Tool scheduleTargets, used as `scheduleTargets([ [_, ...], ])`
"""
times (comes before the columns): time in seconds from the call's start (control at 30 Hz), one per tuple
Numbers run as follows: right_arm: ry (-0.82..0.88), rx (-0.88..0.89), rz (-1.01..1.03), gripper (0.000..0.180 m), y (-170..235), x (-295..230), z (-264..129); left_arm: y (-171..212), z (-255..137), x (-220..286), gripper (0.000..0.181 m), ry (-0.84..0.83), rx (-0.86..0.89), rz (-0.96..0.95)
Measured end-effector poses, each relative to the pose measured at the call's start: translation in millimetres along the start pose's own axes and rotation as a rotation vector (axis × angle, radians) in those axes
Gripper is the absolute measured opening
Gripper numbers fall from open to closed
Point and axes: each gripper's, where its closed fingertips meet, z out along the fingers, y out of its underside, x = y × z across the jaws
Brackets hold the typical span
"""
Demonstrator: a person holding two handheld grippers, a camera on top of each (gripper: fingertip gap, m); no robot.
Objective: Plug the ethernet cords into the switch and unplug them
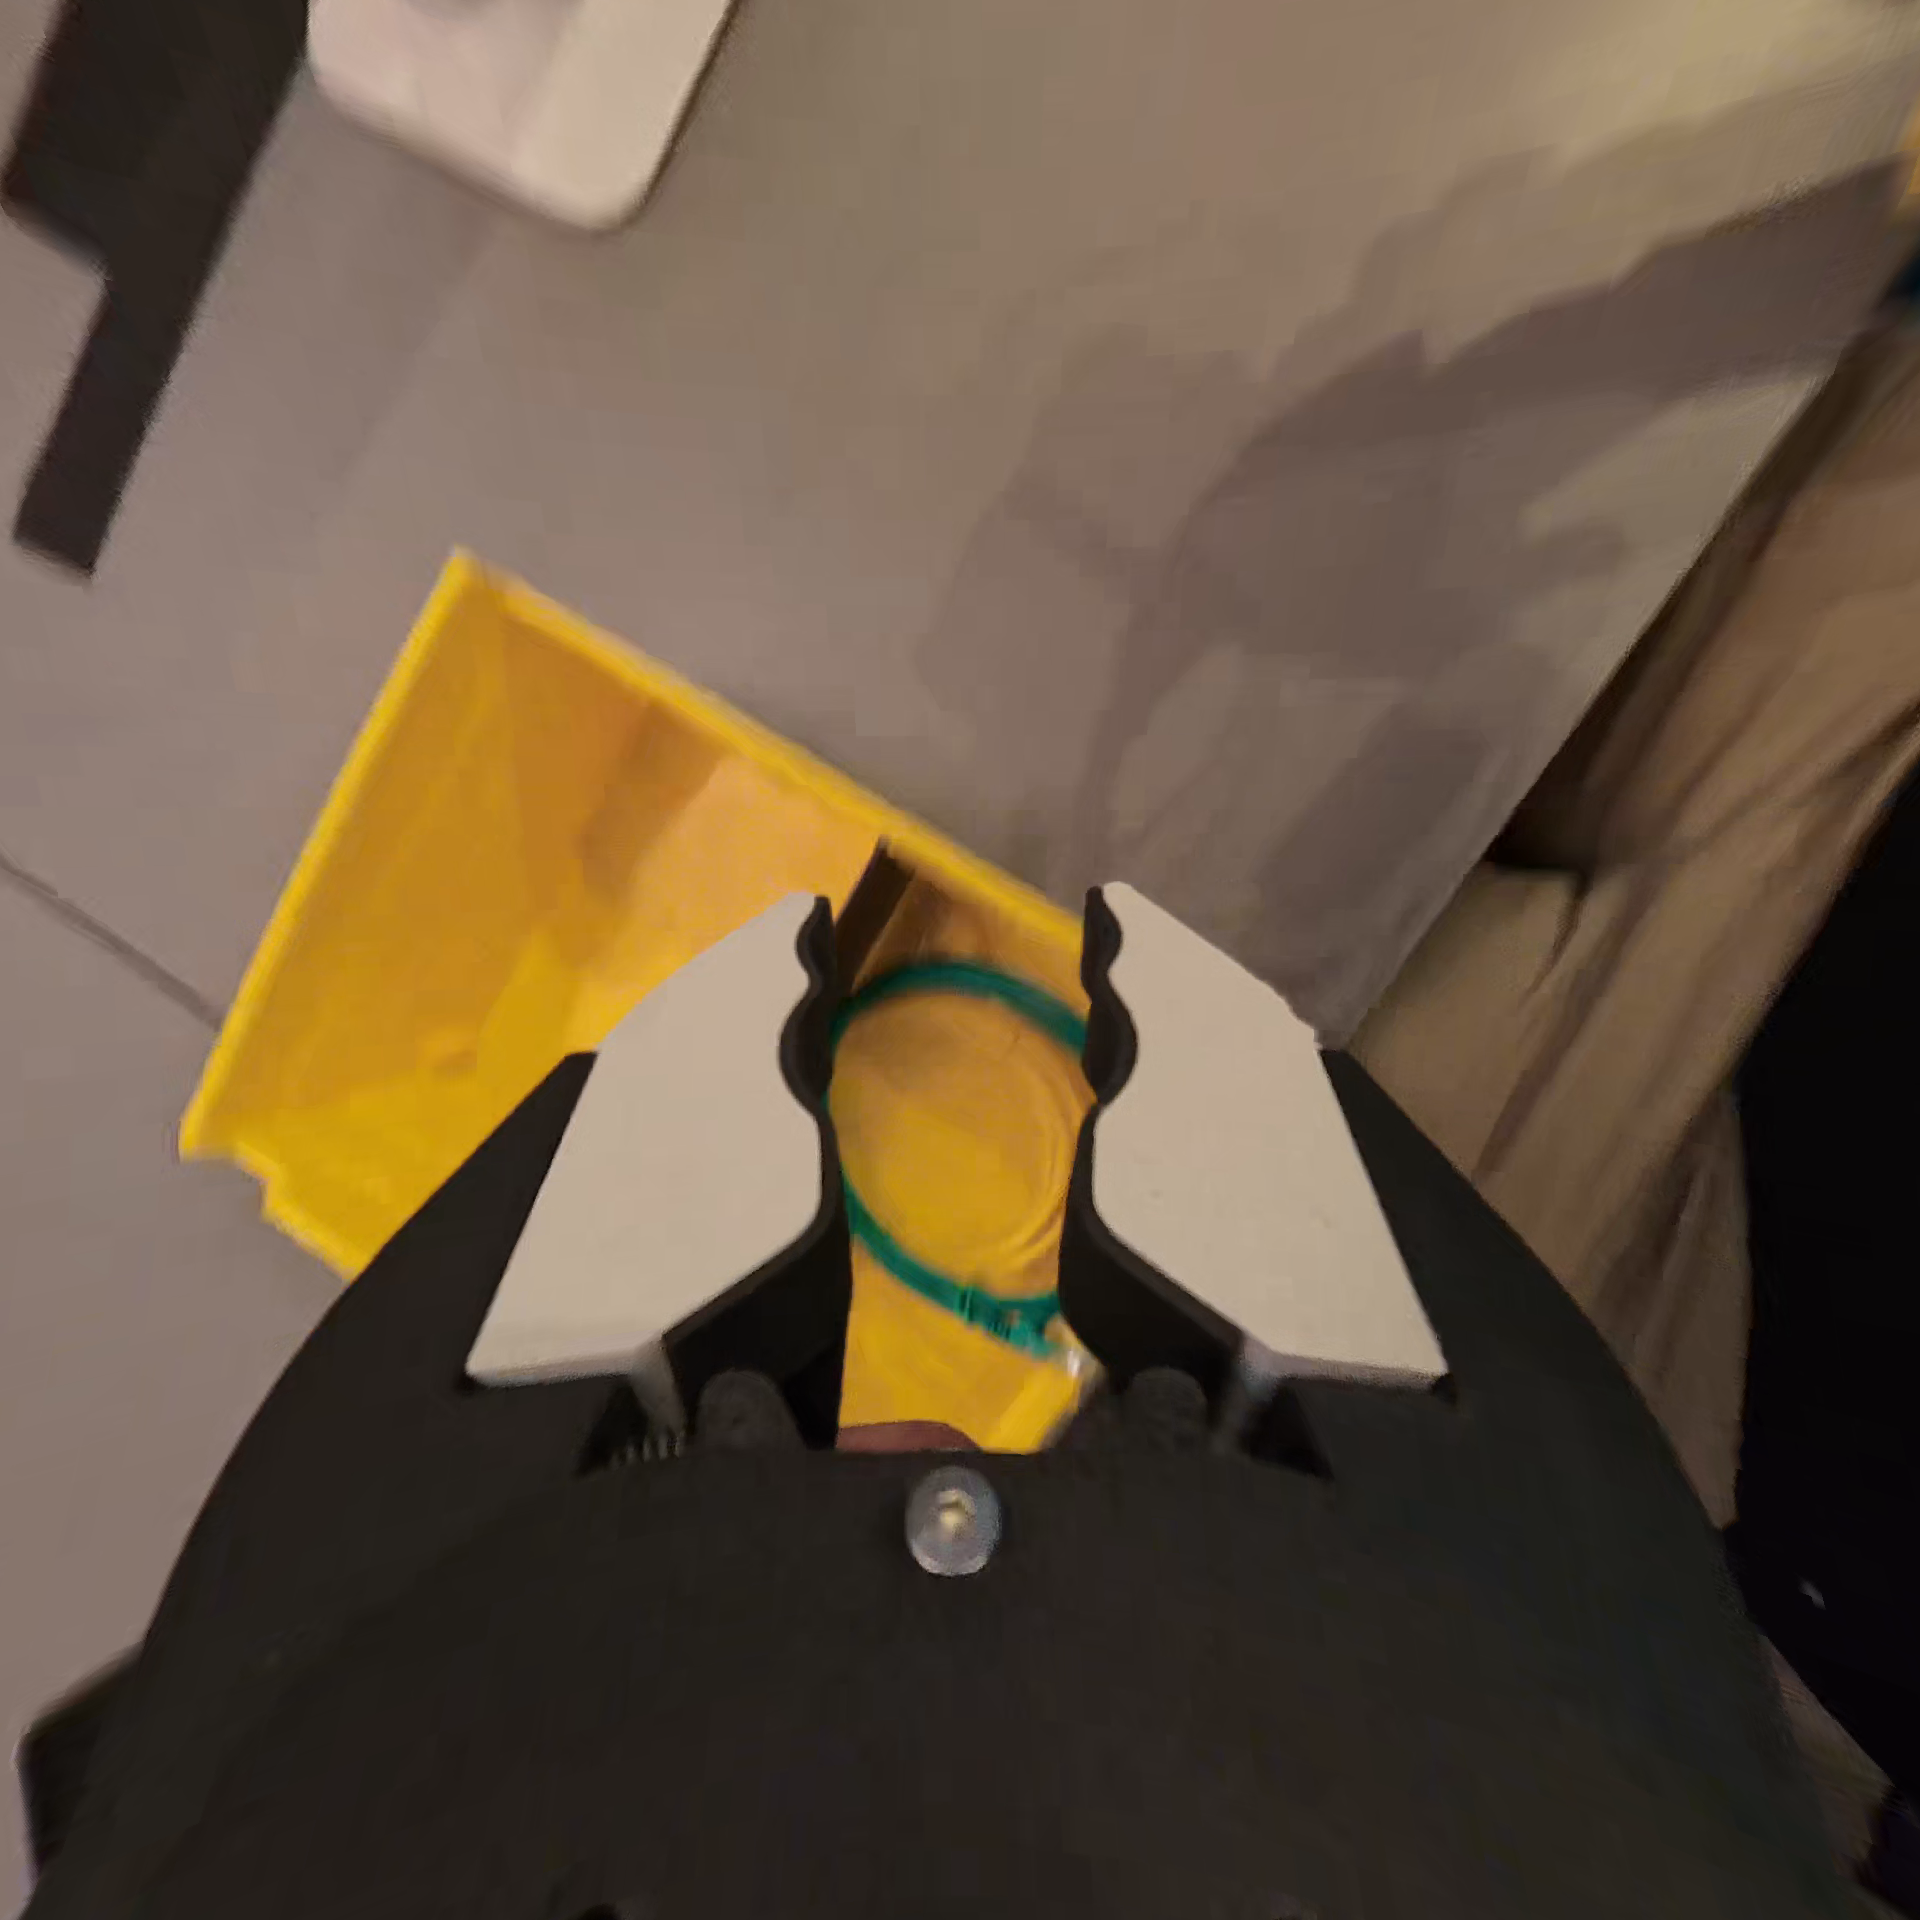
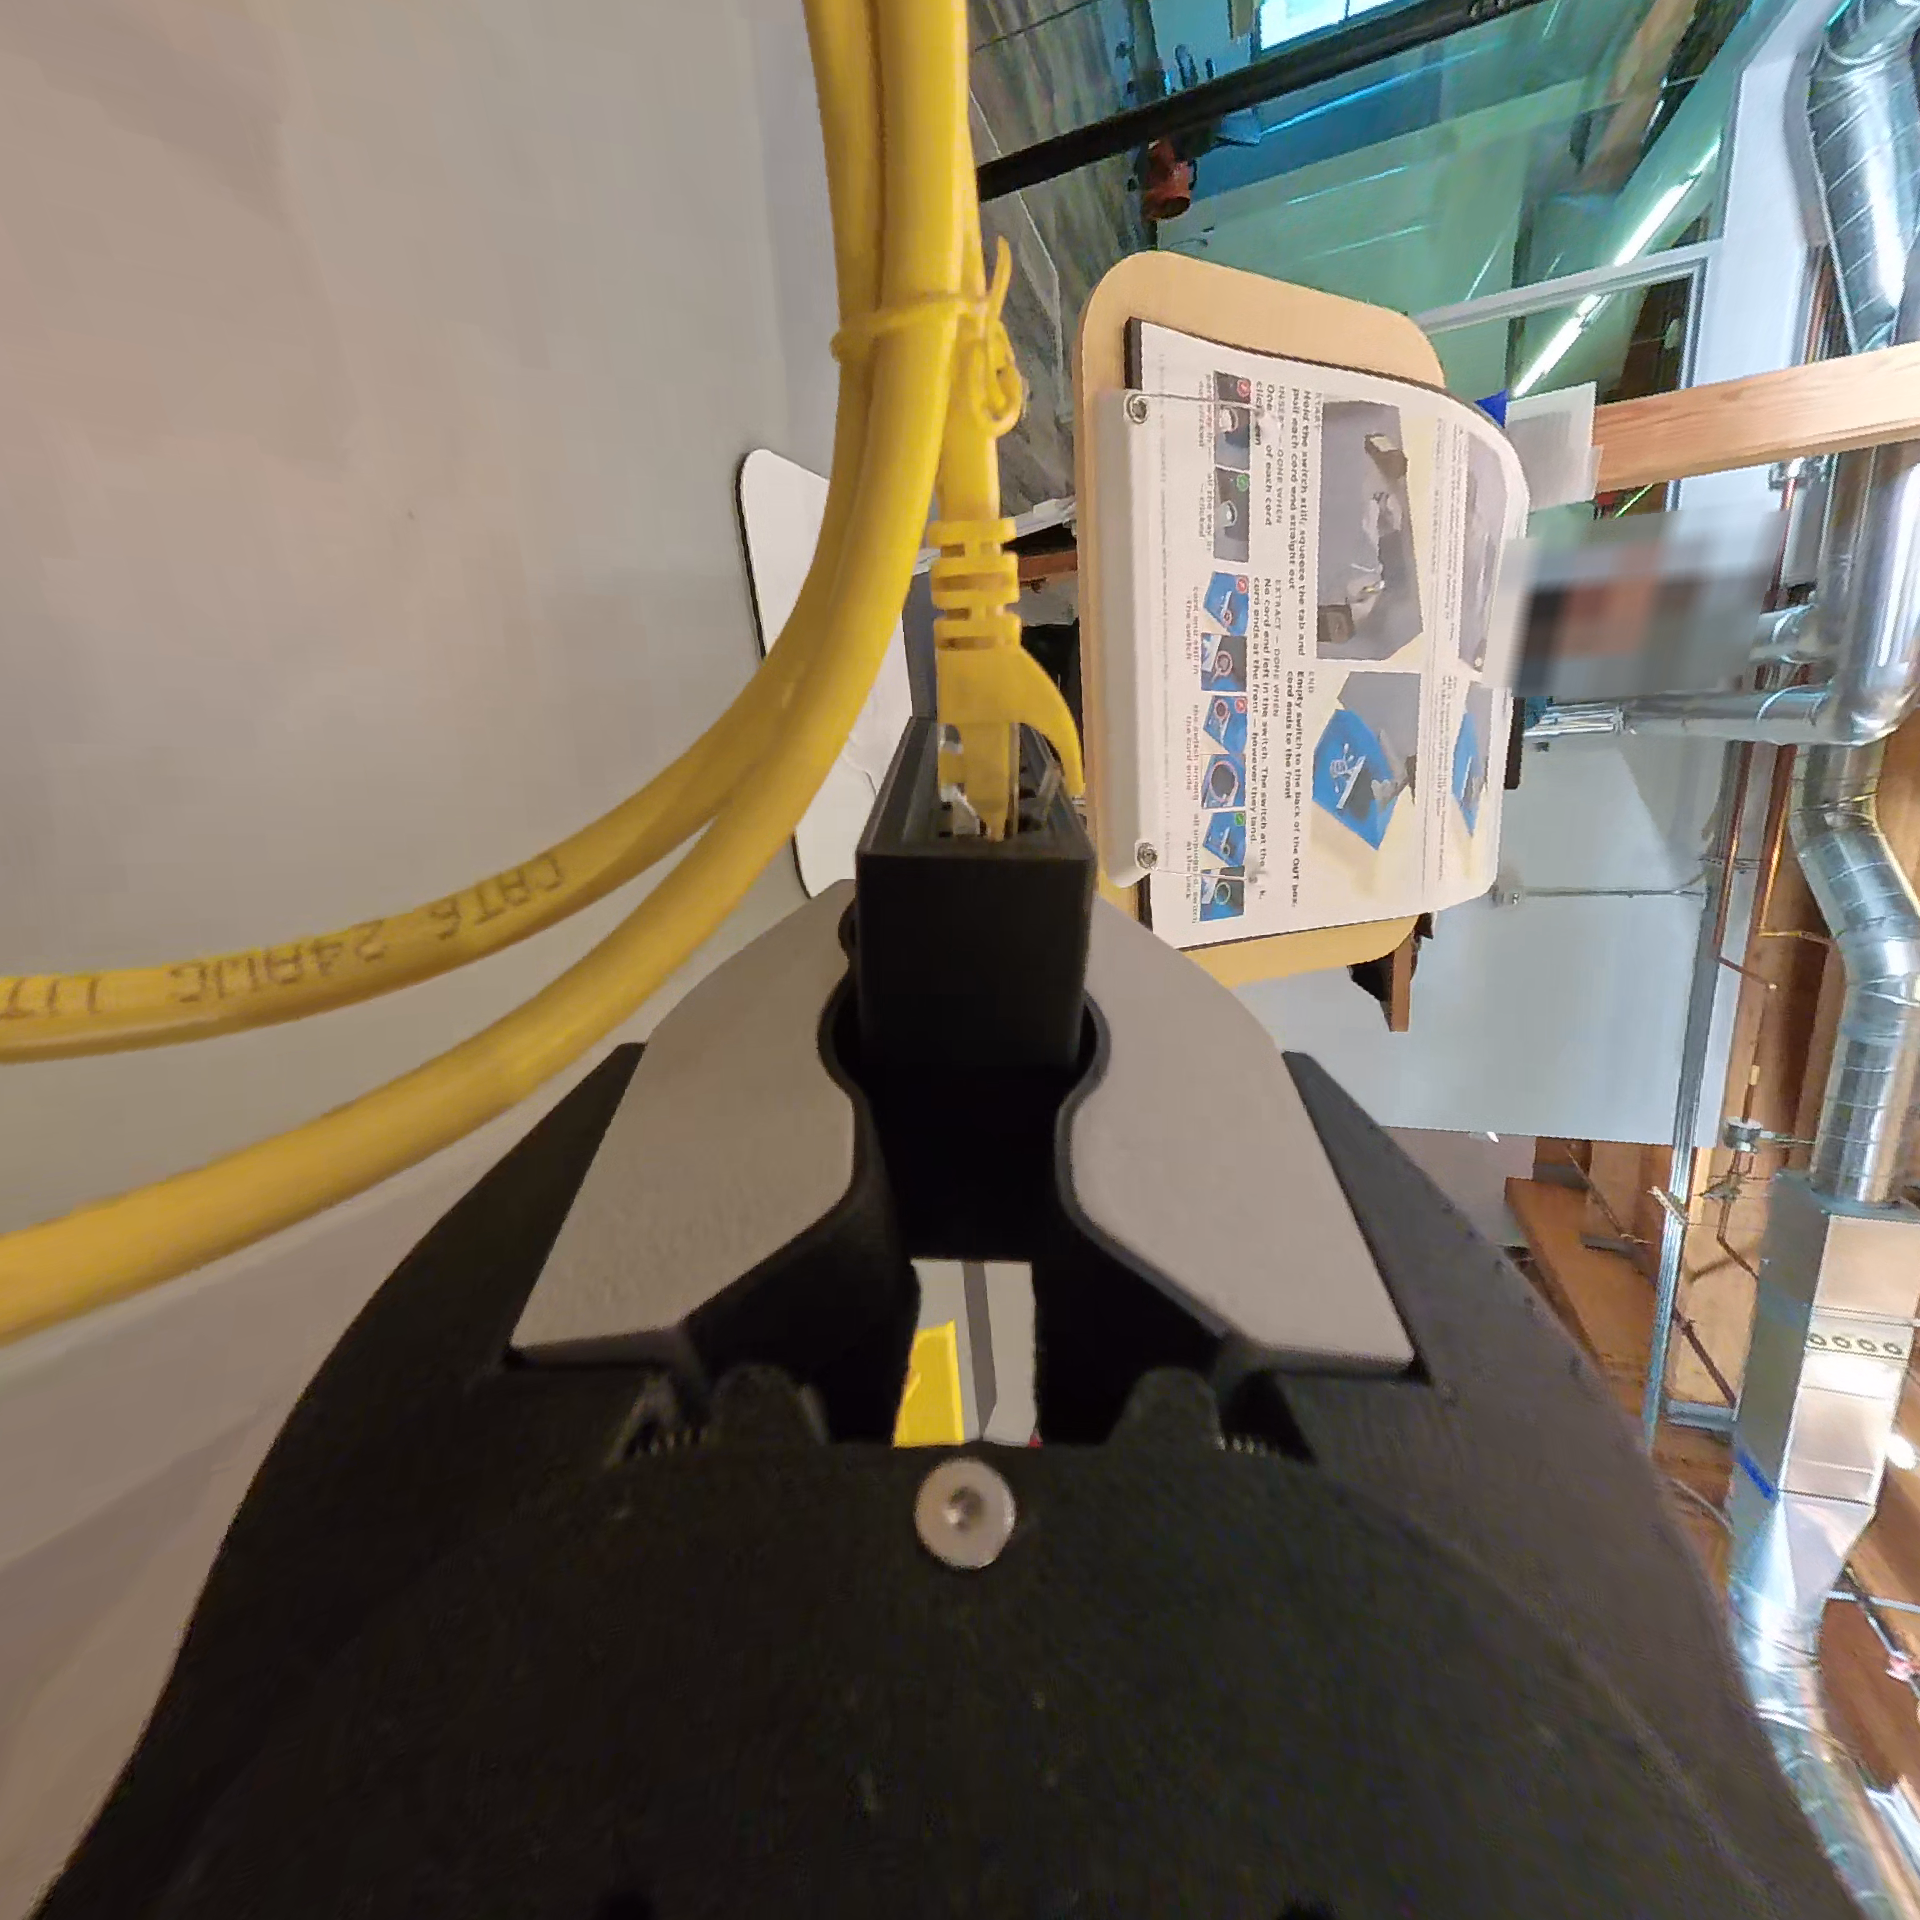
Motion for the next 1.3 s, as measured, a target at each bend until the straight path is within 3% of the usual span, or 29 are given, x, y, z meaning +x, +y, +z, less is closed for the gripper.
scheduleTargets([
  [0.03, 0.001, 0.003, 0.009, 0.029, -0.7, -0.1, -0.3, 22.6, 2.4, -6.9, 0.045, -0.045, -0.056, -0.029],
  [0.2, -0.006, 0.015, 0.028, 0.029, -7.1, -4.3, 0.1, 108.0, 19.7, -19.8, 0.042, -0.108, -0.214, -0.298],
  [0.4, -0.014, 0.043, 0.045, 0.029, -16.2, -7.3, -2.2, 157.5, 56.1, -38.9, 0.030, -0.146, -0.259, -0.533],
  [0.6, -0.013, 0.050, 0.059, 0.029, -14.9, -8.1, -5.7, 167.8, 77.4, -57.5, 0.012, -0.200, -0.238, -0.645],
  [1.03, -0.011, 0.071, 0.079, 0.029, -16.6, -8.4, -6.3, 178.3, 88.2, -61.7, 0.010, -0.237, -0.195, -0.723],
  [1.3, -0.021, 0.074, 0.075, 0.029, -16.3, -9.5, -7.0, 183.4, 92.0, -58.8, 0.018, -0.247, -0.208, -0.747],
])
